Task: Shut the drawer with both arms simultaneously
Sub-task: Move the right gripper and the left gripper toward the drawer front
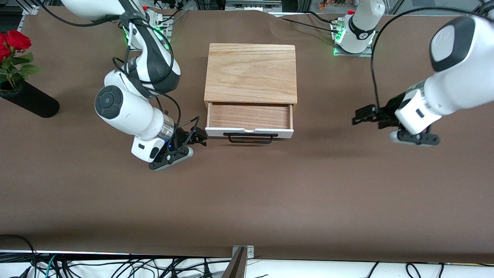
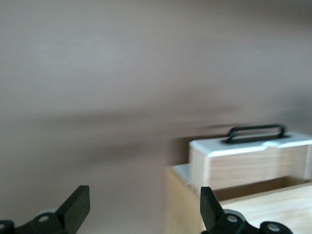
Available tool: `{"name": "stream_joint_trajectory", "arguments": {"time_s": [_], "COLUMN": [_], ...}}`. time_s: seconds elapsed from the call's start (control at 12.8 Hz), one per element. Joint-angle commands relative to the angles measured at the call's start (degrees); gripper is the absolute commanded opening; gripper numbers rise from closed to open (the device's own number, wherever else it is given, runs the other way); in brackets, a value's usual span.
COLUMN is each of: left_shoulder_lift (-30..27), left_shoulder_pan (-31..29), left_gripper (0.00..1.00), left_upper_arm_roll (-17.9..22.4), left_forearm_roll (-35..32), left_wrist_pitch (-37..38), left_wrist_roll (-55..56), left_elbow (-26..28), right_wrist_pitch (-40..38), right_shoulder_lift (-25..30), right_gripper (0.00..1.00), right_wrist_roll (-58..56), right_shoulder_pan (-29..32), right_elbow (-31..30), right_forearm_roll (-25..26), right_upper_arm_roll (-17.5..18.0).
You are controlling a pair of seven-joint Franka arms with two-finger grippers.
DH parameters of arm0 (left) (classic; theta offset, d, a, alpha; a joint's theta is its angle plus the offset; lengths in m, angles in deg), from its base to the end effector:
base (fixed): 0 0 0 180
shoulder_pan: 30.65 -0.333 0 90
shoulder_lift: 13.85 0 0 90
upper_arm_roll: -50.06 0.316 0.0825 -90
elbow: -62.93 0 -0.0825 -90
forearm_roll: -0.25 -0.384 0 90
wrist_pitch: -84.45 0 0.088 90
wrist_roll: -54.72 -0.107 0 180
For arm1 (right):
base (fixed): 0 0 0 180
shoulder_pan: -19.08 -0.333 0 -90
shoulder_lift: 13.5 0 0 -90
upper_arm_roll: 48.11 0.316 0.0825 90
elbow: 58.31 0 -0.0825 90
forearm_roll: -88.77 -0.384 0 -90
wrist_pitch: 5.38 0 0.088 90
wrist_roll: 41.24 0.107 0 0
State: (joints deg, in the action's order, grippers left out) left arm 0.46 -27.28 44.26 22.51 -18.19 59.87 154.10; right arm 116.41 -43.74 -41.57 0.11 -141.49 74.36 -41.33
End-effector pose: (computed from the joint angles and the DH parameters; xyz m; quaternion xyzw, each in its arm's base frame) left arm 0.6220 -0.1271 0.4922 0.9795 0.0137 -0.0487 0.1950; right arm 0.6491 0.3083 0.3985 -0.9750 -0.1560 -0.0407 0.1527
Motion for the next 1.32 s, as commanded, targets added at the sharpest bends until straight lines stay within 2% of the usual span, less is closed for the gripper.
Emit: {"name": "stream_joint_trajectory", "arguments": {"time_s": [0.0, 0.39, 0.62, 1.01, 1.25], "left_shoulder_lift": [4.14, 12.48, 15.75, 16.46, 16.46], "left_shoulder_pan": [4.51, 13.14, 14.82, 18.33, 18.43], "left_gripper": [1.00, 1.00, 1.00, 1.00, 1.00], "left_upper_arm_roll": [0.35, 0.52, 0.53, 0.44, 0.26], "left_forearm_roll": [5.69, 5.87, 5.70, 5.52, 4.56], "left_wrist_pitch": [-5.17, -16.00, -22.41, -19.80, -17.35], "left_wrist_roll": [-0.58, -0.84, -0.75, -0.23, -0.31], "left_elbow": [-0.90, -1.42, -1.43, 0.50, 1.91], "right_wrist_pitch": [1.26, 7.41, 7.24, -0.65, -4.79], "right_shoulder_lift": [-2.44, -7.01, -8.60, -8.60, -8.16], "right_gripper": [1.00, 1.00, 1.00, 1.00, 1.00], "right_wrist_roll": [0.25, 1.21, 1.04, 0.86, 0.86], "right_shoulder_pan": [-0.63, -3.44, -4.76, -5.03, -4.76], "right_elbow": [1.97, 1.97, 1.97, 1.88, 1.97], "right_forearm_roll": [-1.59, -1.59, -1.76, -5.79, -6.69], "right_upper_arm_roll": [0.43, 0.43, 0.43, 0.78, 0.78]}}
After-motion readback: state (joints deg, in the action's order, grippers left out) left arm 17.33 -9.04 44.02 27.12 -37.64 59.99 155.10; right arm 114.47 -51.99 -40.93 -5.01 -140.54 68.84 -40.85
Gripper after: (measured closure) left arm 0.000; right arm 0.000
